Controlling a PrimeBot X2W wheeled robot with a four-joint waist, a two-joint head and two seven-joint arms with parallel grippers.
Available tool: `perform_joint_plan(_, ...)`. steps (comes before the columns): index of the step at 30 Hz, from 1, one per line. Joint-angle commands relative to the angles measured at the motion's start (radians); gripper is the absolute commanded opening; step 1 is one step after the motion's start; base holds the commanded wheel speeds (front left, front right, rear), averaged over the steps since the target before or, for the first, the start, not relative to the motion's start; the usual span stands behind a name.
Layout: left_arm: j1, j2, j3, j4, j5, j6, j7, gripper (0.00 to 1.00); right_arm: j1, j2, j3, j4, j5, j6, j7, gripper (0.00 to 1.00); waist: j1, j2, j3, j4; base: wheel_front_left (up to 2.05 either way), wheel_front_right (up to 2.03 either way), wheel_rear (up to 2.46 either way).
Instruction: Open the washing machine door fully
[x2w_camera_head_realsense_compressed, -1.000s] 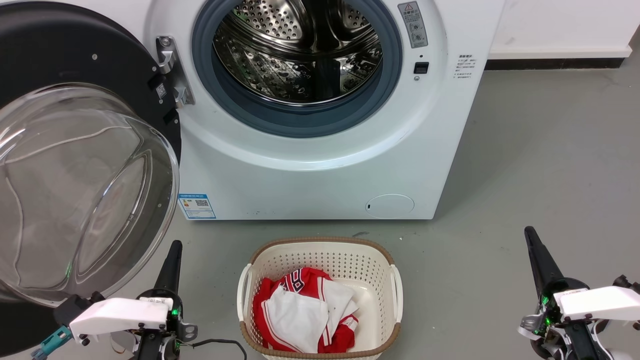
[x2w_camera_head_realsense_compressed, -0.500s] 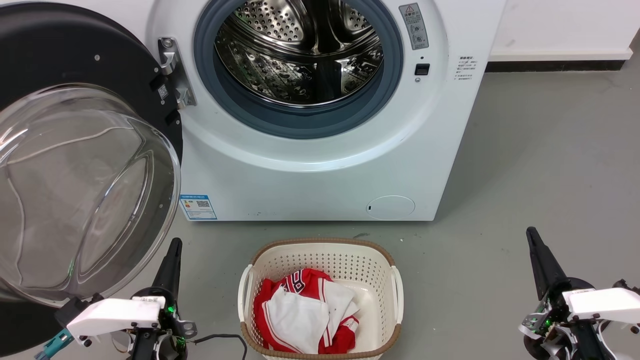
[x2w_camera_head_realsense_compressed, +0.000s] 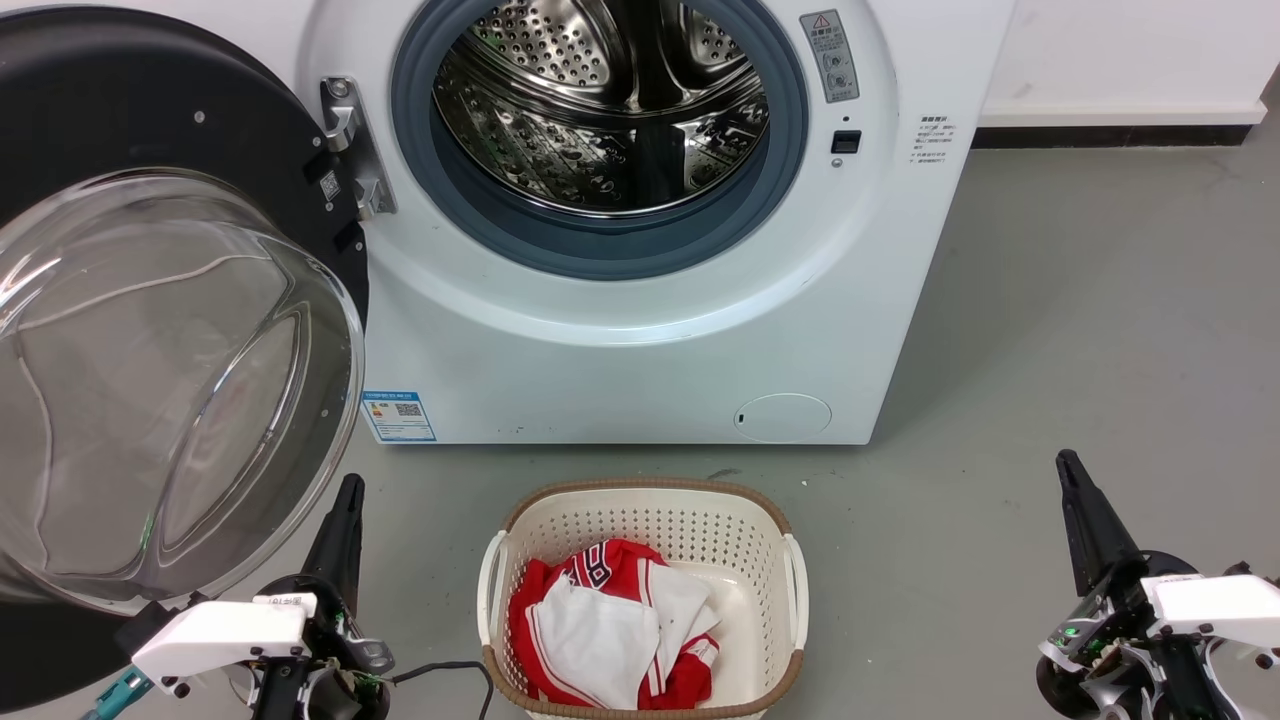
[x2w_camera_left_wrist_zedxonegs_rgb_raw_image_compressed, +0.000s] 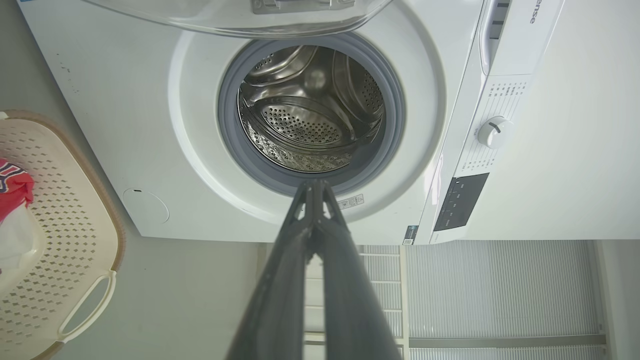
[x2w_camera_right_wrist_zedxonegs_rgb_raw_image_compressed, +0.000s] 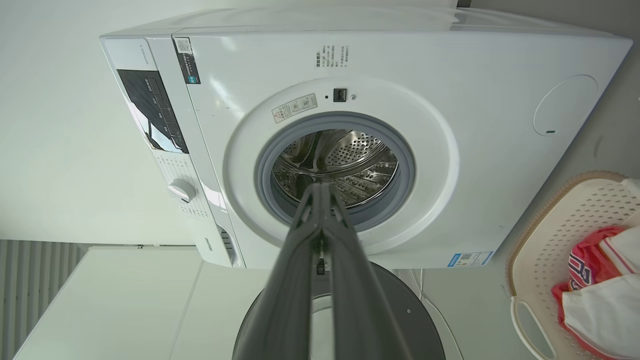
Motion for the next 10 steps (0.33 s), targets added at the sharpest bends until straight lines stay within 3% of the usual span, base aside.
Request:
perform_joint_plan(1,-0.009,-0.002,0.006,0.003,-0.016,-0.005,0.006,0.0,-0.012,0.001,-0.002,0.004,0.018,0.0,0.004,0.0,-0.0001,-0.0001,0.0,0.0,0.0,0.0,0.0)
perform_joint_plan(10,-0.008,-0.002,0.005,0.002,-0.012,-0.004,0.005,0.0,-0.013,0.004,-0.006,0.004,0.008,0.0,0.008,0.0,-0.0001,-0.0001,0.0,0.0,0.0,0.0,0.0)
